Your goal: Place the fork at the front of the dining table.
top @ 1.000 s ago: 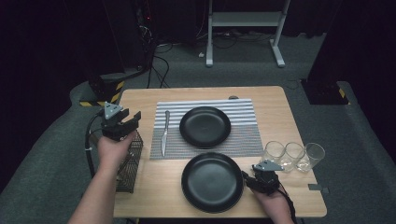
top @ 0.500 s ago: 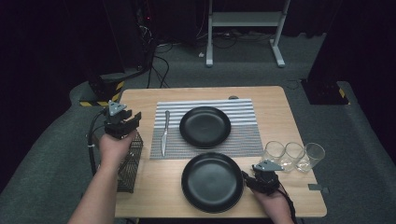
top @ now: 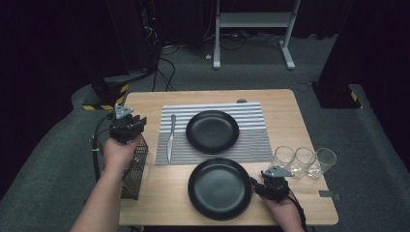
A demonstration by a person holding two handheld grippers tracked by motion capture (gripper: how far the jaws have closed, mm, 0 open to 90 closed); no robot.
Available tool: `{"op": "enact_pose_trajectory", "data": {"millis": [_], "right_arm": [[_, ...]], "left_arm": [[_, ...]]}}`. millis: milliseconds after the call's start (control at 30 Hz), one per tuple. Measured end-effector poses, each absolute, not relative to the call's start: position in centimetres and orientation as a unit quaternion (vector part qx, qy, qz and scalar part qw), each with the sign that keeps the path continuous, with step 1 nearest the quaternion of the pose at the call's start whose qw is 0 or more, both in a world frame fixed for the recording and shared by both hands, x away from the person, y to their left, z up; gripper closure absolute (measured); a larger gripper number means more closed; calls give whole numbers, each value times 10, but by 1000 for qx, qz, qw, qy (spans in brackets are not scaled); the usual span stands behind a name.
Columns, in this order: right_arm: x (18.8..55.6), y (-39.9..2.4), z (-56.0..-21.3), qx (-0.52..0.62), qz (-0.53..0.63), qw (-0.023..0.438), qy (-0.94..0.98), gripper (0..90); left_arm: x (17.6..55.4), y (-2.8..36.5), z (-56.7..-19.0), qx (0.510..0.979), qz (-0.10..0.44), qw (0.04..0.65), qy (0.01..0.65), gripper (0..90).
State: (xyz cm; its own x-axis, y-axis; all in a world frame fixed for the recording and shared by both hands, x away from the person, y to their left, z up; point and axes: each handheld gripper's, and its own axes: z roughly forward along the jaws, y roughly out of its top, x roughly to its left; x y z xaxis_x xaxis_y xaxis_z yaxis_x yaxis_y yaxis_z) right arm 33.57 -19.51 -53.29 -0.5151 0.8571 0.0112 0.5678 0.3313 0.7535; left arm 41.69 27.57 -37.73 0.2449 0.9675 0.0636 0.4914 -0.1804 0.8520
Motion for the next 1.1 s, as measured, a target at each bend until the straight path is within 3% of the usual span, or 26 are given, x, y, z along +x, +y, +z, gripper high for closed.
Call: {"op": "enact_pose_trajectory", "data": {"millis": [433, 1100], "right_arm": [[336, -195, -533, 450, 363, 199, 791, 471], [336, -195, -533, 451, 362, 201, 791, 471]], "left_arm": [[414, 277, -375, 687, 339, 369, 527, 832], [378, 300, -366, 623, 364, 427, 545, 867]]}}
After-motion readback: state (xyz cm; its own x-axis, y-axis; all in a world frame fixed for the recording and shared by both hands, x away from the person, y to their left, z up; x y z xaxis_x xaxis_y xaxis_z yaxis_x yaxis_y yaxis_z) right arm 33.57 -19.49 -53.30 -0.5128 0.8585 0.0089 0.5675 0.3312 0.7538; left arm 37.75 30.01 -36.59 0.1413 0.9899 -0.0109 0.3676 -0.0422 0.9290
